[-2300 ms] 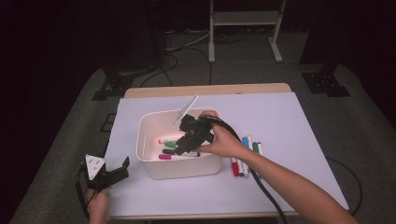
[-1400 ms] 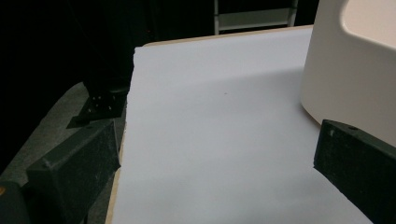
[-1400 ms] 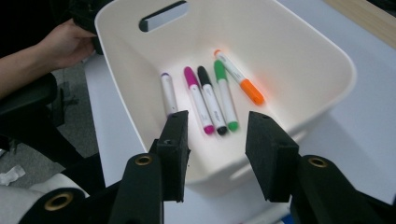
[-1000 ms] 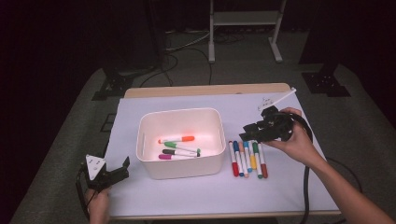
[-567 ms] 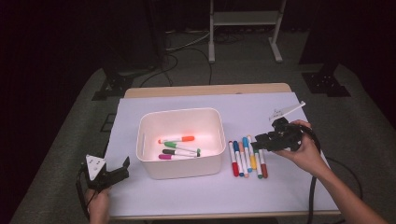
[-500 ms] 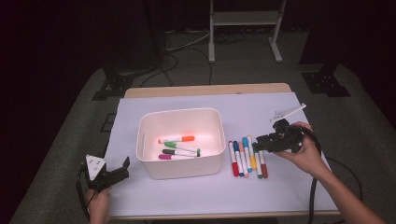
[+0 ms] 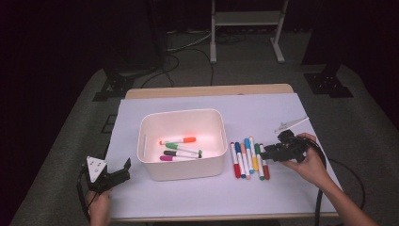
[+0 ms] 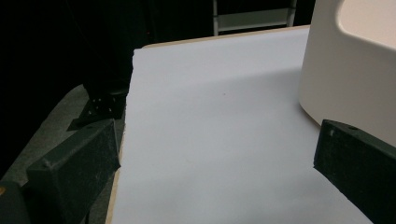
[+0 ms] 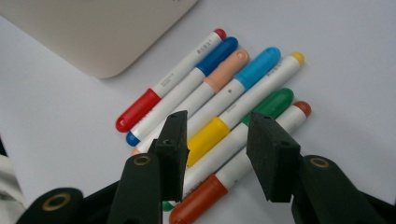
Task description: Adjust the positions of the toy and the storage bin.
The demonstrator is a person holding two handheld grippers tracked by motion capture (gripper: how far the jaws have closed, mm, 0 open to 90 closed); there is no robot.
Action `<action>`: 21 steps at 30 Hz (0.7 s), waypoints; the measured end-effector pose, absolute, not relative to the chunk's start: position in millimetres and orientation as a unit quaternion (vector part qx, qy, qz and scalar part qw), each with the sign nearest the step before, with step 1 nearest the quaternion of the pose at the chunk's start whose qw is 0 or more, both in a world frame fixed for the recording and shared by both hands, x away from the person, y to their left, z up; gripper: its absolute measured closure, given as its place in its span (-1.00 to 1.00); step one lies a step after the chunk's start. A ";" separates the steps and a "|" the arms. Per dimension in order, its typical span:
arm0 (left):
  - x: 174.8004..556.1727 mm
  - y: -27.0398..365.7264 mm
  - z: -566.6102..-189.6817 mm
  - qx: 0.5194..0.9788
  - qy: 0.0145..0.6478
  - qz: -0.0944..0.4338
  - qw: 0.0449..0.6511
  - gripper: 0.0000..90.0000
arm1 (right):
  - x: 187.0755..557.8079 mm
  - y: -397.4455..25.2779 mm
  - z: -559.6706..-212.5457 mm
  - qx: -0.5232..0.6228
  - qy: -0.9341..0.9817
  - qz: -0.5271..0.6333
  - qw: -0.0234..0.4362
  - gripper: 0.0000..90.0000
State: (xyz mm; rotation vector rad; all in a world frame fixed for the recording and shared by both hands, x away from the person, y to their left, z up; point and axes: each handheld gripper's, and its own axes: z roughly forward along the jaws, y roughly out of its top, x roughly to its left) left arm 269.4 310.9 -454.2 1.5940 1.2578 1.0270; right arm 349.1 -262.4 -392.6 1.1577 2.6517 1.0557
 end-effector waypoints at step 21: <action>269.4 311.1 -454.1 0.636 0.501 0.408 0.421 -1.00 | 354.7 -264.4 -419.2 0.403 0.859 0.312 0.057 0.28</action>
